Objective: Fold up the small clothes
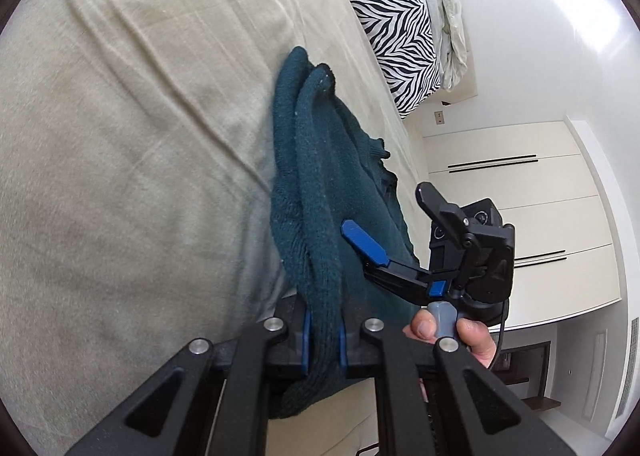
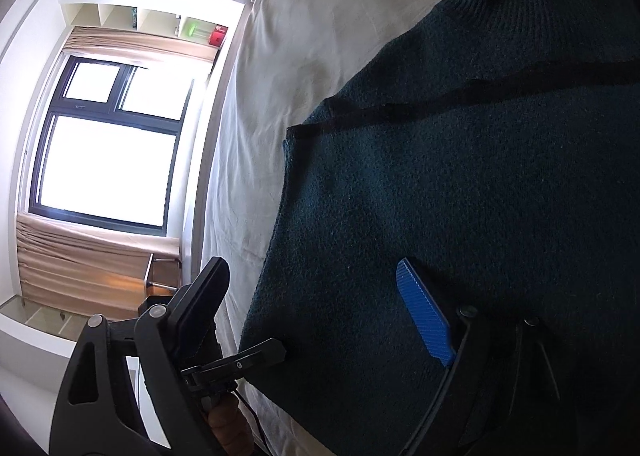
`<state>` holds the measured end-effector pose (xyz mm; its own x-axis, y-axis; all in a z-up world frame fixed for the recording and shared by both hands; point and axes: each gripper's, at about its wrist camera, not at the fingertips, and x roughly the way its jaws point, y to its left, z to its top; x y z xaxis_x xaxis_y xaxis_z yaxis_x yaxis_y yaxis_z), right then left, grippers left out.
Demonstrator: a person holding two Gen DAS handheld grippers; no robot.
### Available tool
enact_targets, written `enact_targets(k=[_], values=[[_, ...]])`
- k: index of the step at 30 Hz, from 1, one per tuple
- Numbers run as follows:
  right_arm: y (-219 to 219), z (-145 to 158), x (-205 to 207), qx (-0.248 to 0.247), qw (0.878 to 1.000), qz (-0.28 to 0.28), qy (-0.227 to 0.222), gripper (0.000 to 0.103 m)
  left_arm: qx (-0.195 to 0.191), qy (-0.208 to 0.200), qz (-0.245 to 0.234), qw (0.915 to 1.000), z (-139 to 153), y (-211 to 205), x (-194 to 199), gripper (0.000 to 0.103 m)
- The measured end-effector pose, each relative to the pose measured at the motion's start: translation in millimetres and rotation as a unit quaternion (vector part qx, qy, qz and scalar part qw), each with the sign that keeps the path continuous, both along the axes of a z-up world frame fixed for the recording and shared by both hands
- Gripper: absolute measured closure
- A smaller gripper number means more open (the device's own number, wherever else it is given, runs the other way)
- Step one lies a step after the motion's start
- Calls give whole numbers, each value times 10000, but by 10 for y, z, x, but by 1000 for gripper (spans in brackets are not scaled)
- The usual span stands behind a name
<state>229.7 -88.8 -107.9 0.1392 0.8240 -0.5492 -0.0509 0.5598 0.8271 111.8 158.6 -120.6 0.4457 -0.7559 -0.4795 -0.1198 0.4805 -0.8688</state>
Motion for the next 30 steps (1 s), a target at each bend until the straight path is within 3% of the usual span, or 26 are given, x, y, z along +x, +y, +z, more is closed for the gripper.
enact_targets(k=[5, 11, 14, 21, 24, 27, 30], values=[[-360, 98, -15, 673, 9970, -329, 184, 18, 354, -580, -342, 9971, 544, -335, 72, 92], [-1189, 158, -85, 1616, 9832, -815, 215, 16, 661, -1199, -1202, 9833, 1024, -1268, 171, 92], [-1590, 135, -128, 1999, 9745, -1000, 179, 16, 793, -1252, -1686, 9745, 991, -1827, 203, 92], [-2360, -65, -242, 2017, 9682, -1458, 244, 16, 1240, -891, -2438, 9577, 432, -2793, 329, 91], [-2482, -176, -272, 1910, 9687, -1552, 312, 16, 1366, -900, -2467, 9552, 366, -2896, 317, 80], [-2478, -159, -267, 1744, 9735, -1448, 289, 16, 1100, -994, -2483, 9573, 420, -2822, 239, 53], [-2424, -123, -167, 1394, 9808, -1343, 244, 16, 1031, -1175, -2433, 9573, 566, -2722, 149, 45]])
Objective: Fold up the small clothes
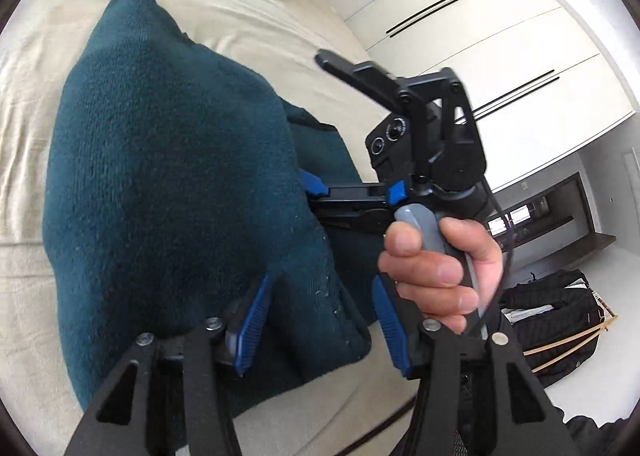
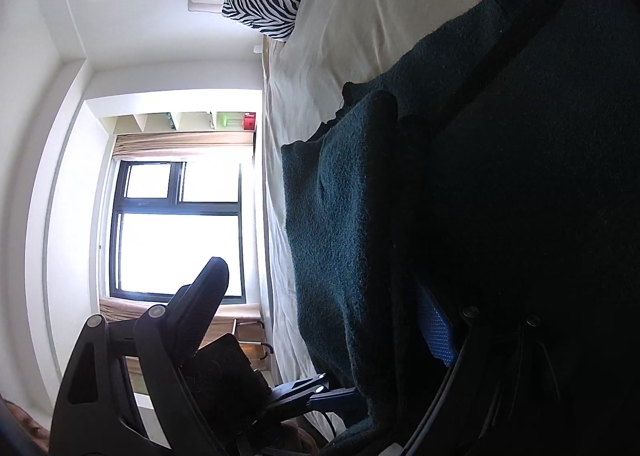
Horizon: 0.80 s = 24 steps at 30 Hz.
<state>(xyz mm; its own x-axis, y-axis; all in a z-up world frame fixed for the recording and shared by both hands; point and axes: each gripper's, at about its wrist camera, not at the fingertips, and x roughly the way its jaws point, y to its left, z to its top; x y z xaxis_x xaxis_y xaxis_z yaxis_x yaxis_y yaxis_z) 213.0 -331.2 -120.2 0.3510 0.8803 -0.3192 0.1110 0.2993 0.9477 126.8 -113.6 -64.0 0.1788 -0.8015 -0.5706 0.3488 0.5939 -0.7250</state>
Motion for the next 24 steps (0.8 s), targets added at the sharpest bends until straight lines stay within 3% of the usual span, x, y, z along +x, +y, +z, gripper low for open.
enact_targets(k=[4, 7, 8, 9, 11, 16, 20, 24], values=[[154, 24, 71, -451, 9989, 128, -11, 25, 40, -188, 125, 9997, 112, 248, -129, 45], [209, -16, 117, -816, 9965, 187, 74, 54, -22, -255, 297, 9992, 159, 400, -236, 45], [208, -36, 131, -946, 9953, 180, 141, 71, -46, -254, 360, 9990, 164, 447, -236, 45], [207, -65, 121, -1067, 9939, 168, 205, 80, -66, -248, 415, 9988, 168, 484, -228, 45], [198, -58, 99, -1332, 9907, 164, 210, 88, -80, -218, 497, 9985, 178, 533, -216, 45], [120, 215, 39, -1971, 9802, 164, -95, 91, -77, -230, 492, 9985, 185, 639, -219, 45], [-147, 393, 3, -2154, 9763, 37, -213, 91, -49, -304, 364, 9989, 247, 276, -102, 45], [-454, 373, -57, -2206, 9752, -112, -150, 92, -1, -415, 185, 9990, 316, 90, -41, 45]])
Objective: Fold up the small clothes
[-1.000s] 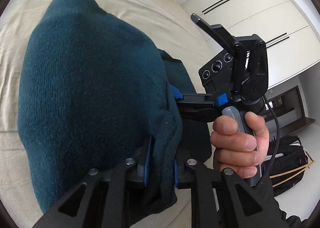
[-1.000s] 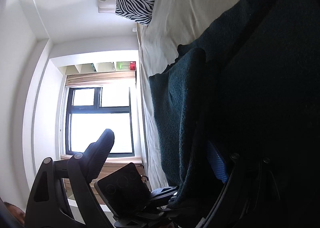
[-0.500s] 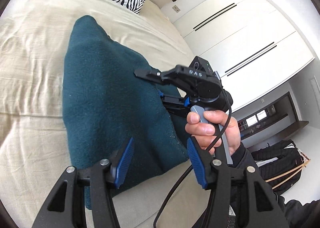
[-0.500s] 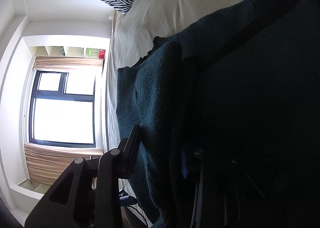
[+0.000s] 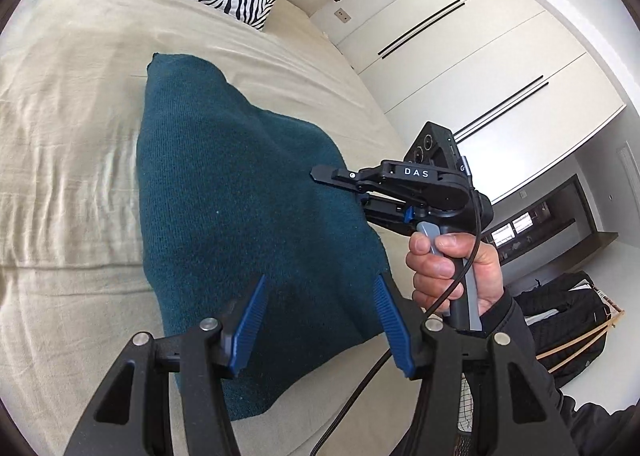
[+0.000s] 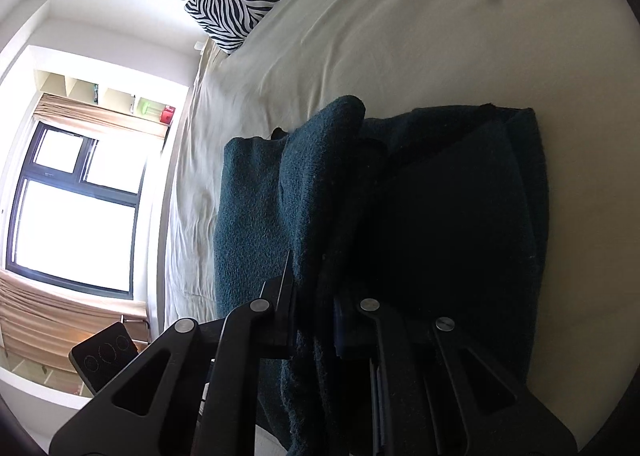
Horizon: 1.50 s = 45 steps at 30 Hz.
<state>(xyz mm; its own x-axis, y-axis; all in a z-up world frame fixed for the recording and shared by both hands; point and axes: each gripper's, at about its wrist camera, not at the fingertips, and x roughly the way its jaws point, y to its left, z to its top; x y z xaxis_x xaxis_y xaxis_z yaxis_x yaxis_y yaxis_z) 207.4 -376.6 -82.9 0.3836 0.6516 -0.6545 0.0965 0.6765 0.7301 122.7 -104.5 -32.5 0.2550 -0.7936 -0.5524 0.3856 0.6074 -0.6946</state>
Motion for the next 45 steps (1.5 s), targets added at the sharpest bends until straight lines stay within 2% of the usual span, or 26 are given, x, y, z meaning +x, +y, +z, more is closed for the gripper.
enact_targets(k=[5, 12, 16, 20, 22, 24, 25, 26, 28, 29, 30, 33, 37, 41, 43, 45], values=[[-374, -80, -99, 136, 9996, -264, 15, 92, 170, -186, -161, 9996, 103, -267, 49, 44], [-776, -292, -170, 347, 9969, -695, 126, 92, 506, -252, -209, 9982, 53, -472, 138, 41], [-788, -425, -180, 512, 9969, -565, 193, 91, 720, -379, -204, 9965, 21, -496, 138, 40], [-797, -447, -295, 1024, 9916, -758, 198, 86, 674, -243, -187, 9973, -95, -447, 150, 40], [-731, -396, -401, 1023, 9920, -717, 192, 78, 667, -254, -196, 9973, -107, -421, 133, 40], [-602, -353, -497, 947, 9938, -567, 154, 51, 672, -257, -206, 9972, -112, -409, 123, 40], [-535, -314, -527, 842, 9953, -474, 88, 50, 670, -253, -204, 9972, -113, -408, 122, 40], [-448, -269, -541, 615, 9973, -392, 45, 50, 667, -249, -203, 9973, -119, -404, 118, 40], [-359, -233, -533, 230, 9992, -334, 55, 61, 677, -241, -190, 9972, -115, -411, 115, 40], [-361, -246, -514, 153, 9991, -368, 125, 80, 690, -239, -187, 9972, -120, -416, 122, 40], [-390, -265, -502, 108, 9987, -450, 193, 86, 693, -235, -191, 9971, -115, -421, 124, 40], [-457, -258, -502, -6, 9984, -545, 155, 89, 711, -231, -204, 9970, -80, -447, 128, 40], [-442, -87, -528, -72, 9991, -424, -45, 90, 731, -349, -233, 9964, -10, -511, 128, 39], [-652, 2, -582, -57, 9982, -569, -151, 90, 707, -326, -316, 9965, -28, -588, 147, 39], [-785, -35, -663, -62, 9980, -615, -98, 90, 742, -306, -364, 9961, -71, -637, 162, 39], [-784, -217, -643, 23, 9992, -373, 159, 90, 848, -258, -379, 9953, -144, -689, 184, 39]])
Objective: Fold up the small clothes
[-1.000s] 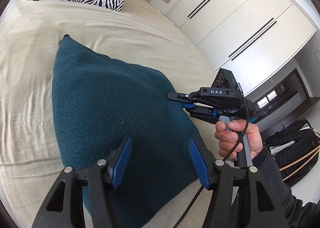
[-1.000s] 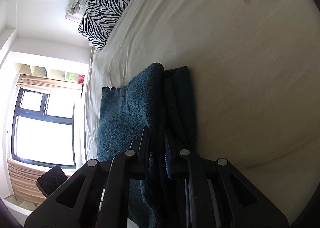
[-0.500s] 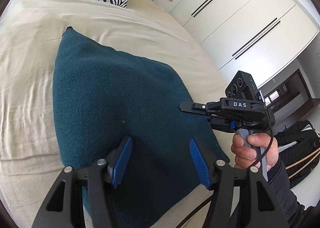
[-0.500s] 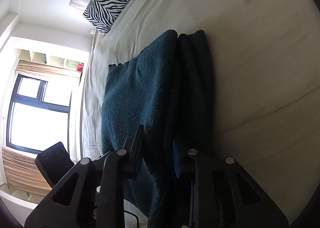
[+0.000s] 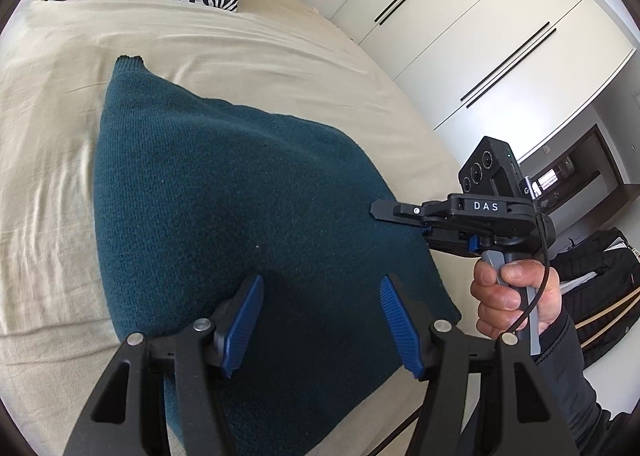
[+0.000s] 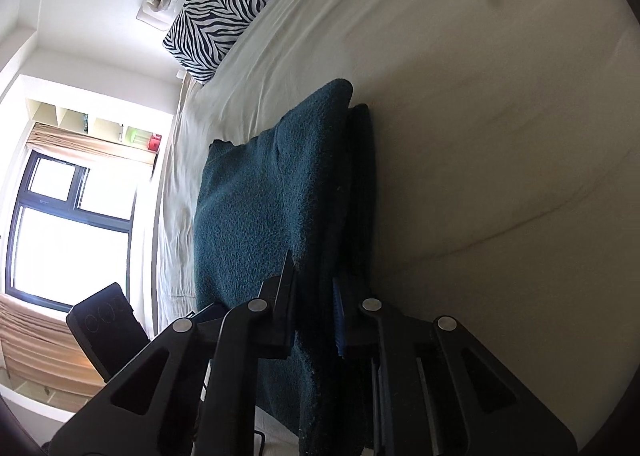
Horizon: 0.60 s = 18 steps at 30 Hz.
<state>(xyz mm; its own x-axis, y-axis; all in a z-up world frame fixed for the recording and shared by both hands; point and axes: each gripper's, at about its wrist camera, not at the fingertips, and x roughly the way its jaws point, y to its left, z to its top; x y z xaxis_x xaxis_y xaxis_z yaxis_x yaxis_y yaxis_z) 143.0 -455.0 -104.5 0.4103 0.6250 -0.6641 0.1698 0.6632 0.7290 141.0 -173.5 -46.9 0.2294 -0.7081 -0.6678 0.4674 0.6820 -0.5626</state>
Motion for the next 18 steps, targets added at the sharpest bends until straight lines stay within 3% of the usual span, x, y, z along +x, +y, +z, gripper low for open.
enact_targets(k=[3, 8, 12, 14, 18], values=[[-110, -280, -104, 390, 9988, -248, 180, 89, 41, -52, -28, 10000, -71, -18, -12, 39], [-178, -251, -259, 581, 9973, -444, 7, 87, 30, -38, -33, 10000, -50, 67, -35, 43], [-320, 153, -444, -220, 9961, -830, -183, 79, 94, -479, 144, 9987, 203, 172, 4, 42], [-305, 412, -508, 74, 9956, -755, -554, 78, 134, -560, 165, 9982, 274, 176, 104, 41], [110, 692, -602, 463, 9941, 127, -972, 78, 330, -476, 288, 9979, 221, 142, 384, 41]])
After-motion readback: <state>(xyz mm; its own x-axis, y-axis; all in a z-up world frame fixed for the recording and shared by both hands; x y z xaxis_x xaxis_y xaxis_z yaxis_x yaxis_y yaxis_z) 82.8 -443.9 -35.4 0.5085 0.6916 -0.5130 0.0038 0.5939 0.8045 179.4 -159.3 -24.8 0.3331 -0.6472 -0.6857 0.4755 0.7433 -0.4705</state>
